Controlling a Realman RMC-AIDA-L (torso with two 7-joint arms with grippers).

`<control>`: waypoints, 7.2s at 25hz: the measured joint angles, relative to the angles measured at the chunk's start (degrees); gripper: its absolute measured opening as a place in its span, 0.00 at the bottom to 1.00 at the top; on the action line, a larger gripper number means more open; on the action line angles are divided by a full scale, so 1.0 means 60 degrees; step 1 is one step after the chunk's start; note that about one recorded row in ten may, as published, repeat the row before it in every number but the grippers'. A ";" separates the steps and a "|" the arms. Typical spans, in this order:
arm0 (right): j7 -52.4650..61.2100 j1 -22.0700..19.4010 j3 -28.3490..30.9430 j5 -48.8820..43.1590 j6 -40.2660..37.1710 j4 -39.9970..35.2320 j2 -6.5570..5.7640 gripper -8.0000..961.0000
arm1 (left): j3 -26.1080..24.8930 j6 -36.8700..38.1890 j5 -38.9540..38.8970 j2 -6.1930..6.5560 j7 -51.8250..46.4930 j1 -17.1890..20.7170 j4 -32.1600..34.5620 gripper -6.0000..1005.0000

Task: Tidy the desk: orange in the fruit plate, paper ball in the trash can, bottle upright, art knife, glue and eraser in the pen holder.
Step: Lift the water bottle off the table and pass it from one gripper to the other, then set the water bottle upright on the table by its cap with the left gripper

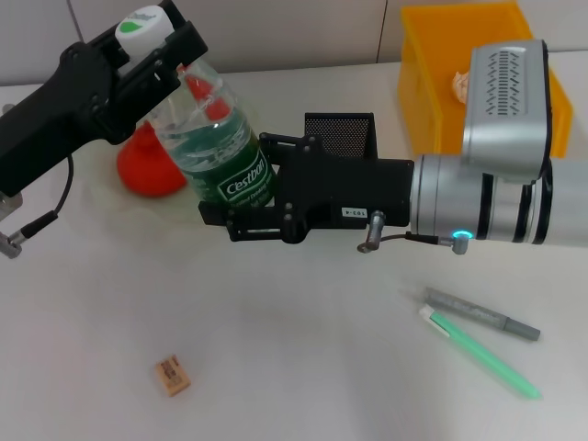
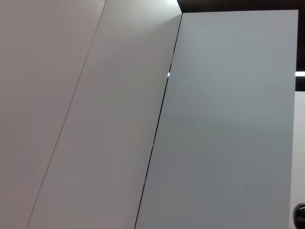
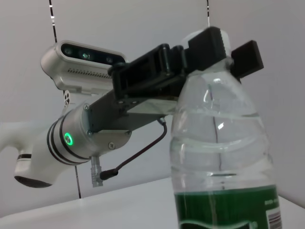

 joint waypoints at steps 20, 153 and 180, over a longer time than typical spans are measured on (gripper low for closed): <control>-0.0059 0.0045 -0.0019 0.0004 0.0070 0.0340 0.0017 0.81 | -0.0002 0.0186 -0.0247 0.0000 -0.0001 -0.0103 0.0078 0.45; -0.0616 -0.1042 0.2234 -0.0489 -0.1748 0.0364 -0.0027 0.81 | -0.0719 -0.2430 -0.0141 0.0070 0.4333 0.1405 -0.1763 0.49; -0.0612 -0.1018 0.2222 -0.0465 -0.1699 0.0376 -0.0027 0.81 | -0.0806 -0.2630 -0.0155 0.0073 0.4335 0.1235 -0.1978 0.49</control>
